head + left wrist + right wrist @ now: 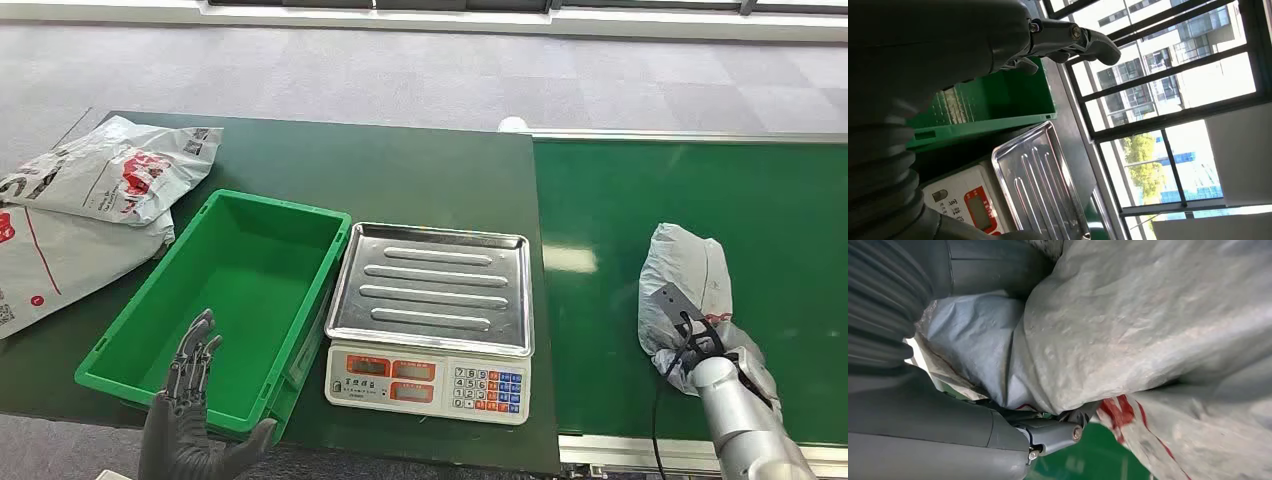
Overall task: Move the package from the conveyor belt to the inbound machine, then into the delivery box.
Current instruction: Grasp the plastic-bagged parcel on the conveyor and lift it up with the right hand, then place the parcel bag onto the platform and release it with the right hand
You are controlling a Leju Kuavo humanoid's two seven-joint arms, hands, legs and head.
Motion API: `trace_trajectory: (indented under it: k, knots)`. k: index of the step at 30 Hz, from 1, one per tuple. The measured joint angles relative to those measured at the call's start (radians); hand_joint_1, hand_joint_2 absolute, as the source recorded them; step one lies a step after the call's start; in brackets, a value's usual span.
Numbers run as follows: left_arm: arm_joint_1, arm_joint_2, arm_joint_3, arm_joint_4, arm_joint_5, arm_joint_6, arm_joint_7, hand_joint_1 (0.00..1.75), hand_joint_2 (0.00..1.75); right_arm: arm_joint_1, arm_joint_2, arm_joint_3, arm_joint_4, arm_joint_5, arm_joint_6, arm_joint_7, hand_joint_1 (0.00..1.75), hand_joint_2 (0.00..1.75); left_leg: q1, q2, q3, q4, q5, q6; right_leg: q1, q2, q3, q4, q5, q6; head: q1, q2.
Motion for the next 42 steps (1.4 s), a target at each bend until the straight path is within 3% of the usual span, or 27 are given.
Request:
trace_trajectory:
  k: [14, 18, 23, 26, 29, 33, 35, 39, 42]
  knots:
    - [0.016, -0.049, 0.059, -0.023, -0.025, -0.036, -0.031, 0.00, 1.75, 0.025, 0.065, -0.004, -0.159, -0.218, -0.161, -0.169, 1.75, 1.75, 0.000, 0.000, -0.006, 0.000, 0.001, -0.001, 0.000, 0.001, -0.007, 0.001, 0.000, 0.000, 0.000, 0.000]
    - [0.015, -0.052, 0.063, -0.022, -0.025, -0.024, -0.042, 0.00, 1.75, 0.054, 0.090, -0.004, -0.270, -0.299, -0.252, -0.260, 1.75, 1.75, 0.000, -0.002, -0.008, 0.000, 0.001, -0.001, 0.000, -0.001, -0.008, 0.001, 0.000, 0.000, 0.000, 0.000]
    - [0.015, -0.052, 0.067, -0.022, -0.022, -0.016, -0.047, 0.00, 1.75, 0.095, 0.118, -0.003, -0.405, -0.349, -0.298, -0.308, 1.75, 1.75, 0.000, -0.002, -0.009, 0.000, 0.001, -0.001, 0.000, -0.001, -0.009, 0.001, 0.000, 0.000, 0.000, 0.000]
    - [0.015, -0.052, 0.067, -0.021, -0.020, 0.002, -0.051, 0.00, 1.75, 0.139, 0.142, 0.009, -0.517, -0.406, -0.375, -0.412, 1.75, 1.75, 0.000, -0.003, -0.010, 0.000, 0.001, -0.001, 0.000, -0.001, -0.010, 0.001, 0.000, 0.000, 0.000, 0.000]
    - [0.013, -0.052, 0.064, -0.017, -0.018, 0.031, -0.055, 0.00, 1.75, 0.209, 0.177, 0.069, -0.731, -0.440, -0.451, -0.508, 1.75, 1.75, 0.000, -0.002, -0.011, -0.001, 0.001, -0.002, 0.001, 0.000, -0.012, 0.001, 0.000, 0.000, 0.000, 0.000]
    - [0.006, -0.050, 0.057, -0.006, -0.017, 0.053, -0.060, 0.00, 1.75, 0.258, 0.196, 0.226, -0.975, -0.422, -0.482, -0.486, 1.75, 1.75, 0.000, 0.002, -0.010, -0.001, 0.001, -0.002, 0.002, 0.004, -0.013, 0.001, 0.000, -0.001, 0.000, 0.000]
    - [0.004, -0.049, 0.055, 0.000, -0.021, 0.056, -0.064, 0.00, 1.75, 0.266, 0.196, 0.296, -1.042, -0.418, -0.430, -0.488, 1.75, 1.75, 0.001, 0.001, -0.011, -0.002, 0.002, -0.002, 0.002, 0.003, -0.013, 0.001, 0.000, -0.001, 0.000, 0.000]
    - [-0.005, -0.041, 0.044, 0.021, -0.031, 0.065, -0.080, 0.00, 1.75, 0.250, 0.185, 0.473, -1.102, -0.310, -0.141, -0.436, 1.75, 1.75, 0.001, 0.006, -0.011, -0.002, 0.002, -0.003, 0.002, 0.007, -0.013, 0.002, 0.001, -0.003, 0.000, 0.000]
    - [-0.019, -0.030, 0.032, 0.047, -0.033, 0.061, -0.089, 0.00, 1.75, 0.230, 0.185, 0.658, -1.097, -0.205, -0.019, -0.389, 1.75, 1.75, 0.001, 0.004, -0.010, -0.002, 0.003, -0.003, 0.002, 0.006, -0.014, 0.001, 0.002, -0.003, 0.000, 0.000]
